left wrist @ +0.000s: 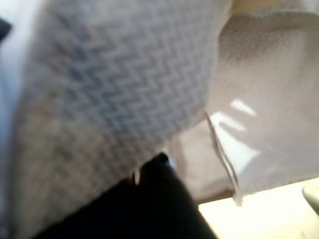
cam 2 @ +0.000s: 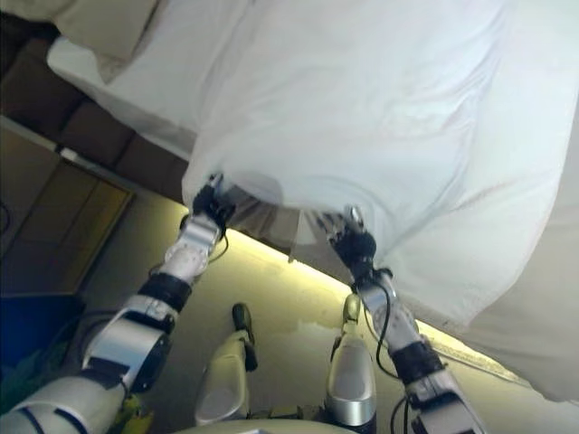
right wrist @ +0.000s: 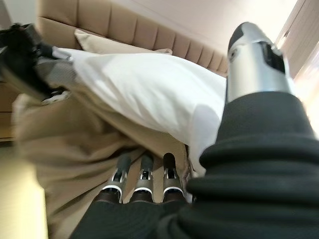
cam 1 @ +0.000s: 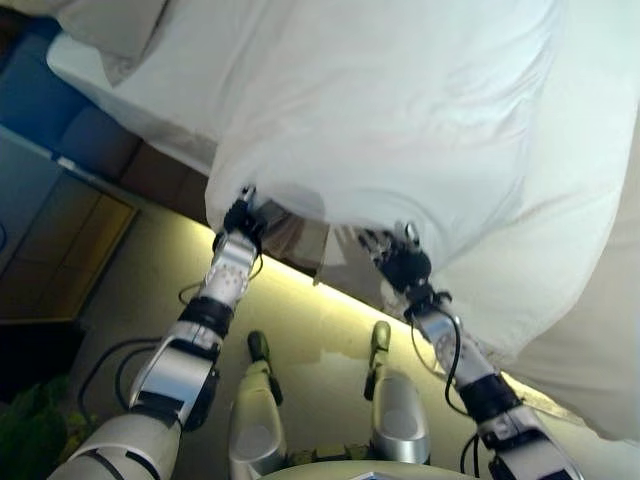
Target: Make the bed neatly
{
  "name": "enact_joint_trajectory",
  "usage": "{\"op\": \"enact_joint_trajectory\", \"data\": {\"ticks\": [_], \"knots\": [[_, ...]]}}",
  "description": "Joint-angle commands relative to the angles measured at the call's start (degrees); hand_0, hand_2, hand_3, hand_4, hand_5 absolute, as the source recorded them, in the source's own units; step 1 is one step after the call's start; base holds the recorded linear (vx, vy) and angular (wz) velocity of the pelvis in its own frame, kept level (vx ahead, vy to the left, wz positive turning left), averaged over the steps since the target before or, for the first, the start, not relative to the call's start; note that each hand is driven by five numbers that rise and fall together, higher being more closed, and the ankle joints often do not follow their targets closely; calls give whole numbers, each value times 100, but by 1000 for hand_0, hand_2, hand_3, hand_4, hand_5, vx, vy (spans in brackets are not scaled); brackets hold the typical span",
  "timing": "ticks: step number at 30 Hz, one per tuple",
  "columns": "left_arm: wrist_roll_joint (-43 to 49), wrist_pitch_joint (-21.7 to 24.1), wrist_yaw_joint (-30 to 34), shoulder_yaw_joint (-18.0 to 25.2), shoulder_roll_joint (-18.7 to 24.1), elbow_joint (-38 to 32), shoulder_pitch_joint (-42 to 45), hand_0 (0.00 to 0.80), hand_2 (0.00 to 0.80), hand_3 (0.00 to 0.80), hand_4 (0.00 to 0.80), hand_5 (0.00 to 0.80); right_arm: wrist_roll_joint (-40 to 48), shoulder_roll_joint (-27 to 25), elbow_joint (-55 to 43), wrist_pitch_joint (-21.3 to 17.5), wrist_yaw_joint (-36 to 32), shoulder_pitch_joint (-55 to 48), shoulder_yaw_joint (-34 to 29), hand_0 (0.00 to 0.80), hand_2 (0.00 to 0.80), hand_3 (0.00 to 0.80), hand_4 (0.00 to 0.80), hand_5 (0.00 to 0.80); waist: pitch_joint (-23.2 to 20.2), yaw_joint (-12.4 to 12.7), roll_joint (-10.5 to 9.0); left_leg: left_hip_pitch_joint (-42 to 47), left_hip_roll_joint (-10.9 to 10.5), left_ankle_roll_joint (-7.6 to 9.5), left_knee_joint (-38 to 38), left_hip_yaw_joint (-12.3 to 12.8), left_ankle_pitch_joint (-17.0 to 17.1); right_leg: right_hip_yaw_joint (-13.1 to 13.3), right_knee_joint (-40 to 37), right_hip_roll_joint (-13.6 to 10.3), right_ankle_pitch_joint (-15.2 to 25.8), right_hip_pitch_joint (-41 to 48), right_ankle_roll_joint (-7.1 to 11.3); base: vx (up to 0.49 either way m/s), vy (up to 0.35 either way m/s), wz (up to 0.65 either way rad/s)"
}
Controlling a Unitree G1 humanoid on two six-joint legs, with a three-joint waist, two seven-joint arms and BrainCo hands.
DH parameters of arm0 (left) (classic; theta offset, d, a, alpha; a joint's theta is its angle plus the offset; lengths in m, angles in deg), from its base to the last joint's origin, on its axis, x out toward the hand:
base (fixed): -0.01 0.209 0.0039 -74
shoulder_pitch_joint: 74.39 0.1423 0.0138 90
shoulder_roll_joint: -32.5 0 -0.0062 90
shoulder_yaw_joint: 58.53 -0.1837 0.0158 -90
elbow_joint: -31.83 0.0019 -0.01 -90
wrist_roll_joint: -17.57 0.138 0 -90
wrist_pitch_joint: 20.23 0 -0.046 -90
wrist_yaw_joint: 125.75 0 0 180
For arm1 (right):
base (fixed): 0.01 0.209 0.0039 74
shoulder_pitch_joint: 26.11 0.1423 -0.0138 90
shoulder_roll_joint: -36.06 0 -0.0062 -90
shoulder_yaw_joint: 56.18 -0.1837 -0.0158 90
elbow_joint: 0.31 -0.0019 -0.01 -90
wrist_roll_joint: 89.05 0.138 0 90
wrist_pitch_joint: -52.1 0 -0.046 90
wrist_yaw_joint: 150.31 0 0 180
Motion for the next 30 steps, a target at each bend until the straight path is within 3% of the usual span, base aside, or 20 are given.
{"op": "enact_joint_trajectory", "data": {"ticks": [1, 9, 16, 21, 27, 30], "knots": [[90, 290, 107, 881, 491, 178, 707, 800, 800, 800, 800, 800, 200, -6, 41, -51, -403, -629, -526, 0, 0, 0, 0, 0, -981, 234, 59, 269, 287, -17, -123, -73, 262, 179, 450, -380, -223, 283, 138, 157, 8, -5], [388, 241, 179, 1502, 487, 370, 1645, 800, 800, 800, 800, 800, 146, 95, 76, 224, -554, -1420, -674, 0, 0, 0, 0, 0, -1632, 251, 103, 1054, 364, -14, -570, 16, 267, 170, 324, -317, -315, 818, 239, 197, -1, -4], [367, 10, 331, 1711, 600, 266, 1941, 800, 800, 800, 800, 800, 250, 299, -68, 334, -360, -1638, -824, 0, 0, 0, 0, 0, -1865, 316, 73, 1338, 386, -29, -761, -21, 275, 98, 308, -284, -395, 1084, 307, 67, -36, -1], [247, -109, 432, 1833, 601, 253, 2156, 800, 800, 800, 800, 800, 302, 375, 26, 362, 181, -1710, -850, 0, 0, 0, 0, 0, -2021, 348, 48, 1458, 396, -30, -803, -88, 286, 103, 346, -265, -431, 1213, 291, 21, -55, 3], [469, -223, 529, 1977, 612, 135, 2330, 800, 800, 800, 800, 800, -690, 170, 567, 55, 1164, -2096, -923, 0, 0, 0, 0, 0, -2155, 320, 20, 1463, 396, -20, -739, -176, 269, 144, 497, -243, -479, 1226, 248, 38, -55, 2], [522, -326, 501, 2149, 647, 14, 2450, 800, 800, 800, 800, 800, -747, 141, 1313, 287, 1188, -2400, -1387, 0, 0, 0, 0, 0, -2179, 256, 28, 1437, 444, -42, -714, -147, 278, 181, 481, -173, -590, 1236, 205, 19, -39, 2]]}}
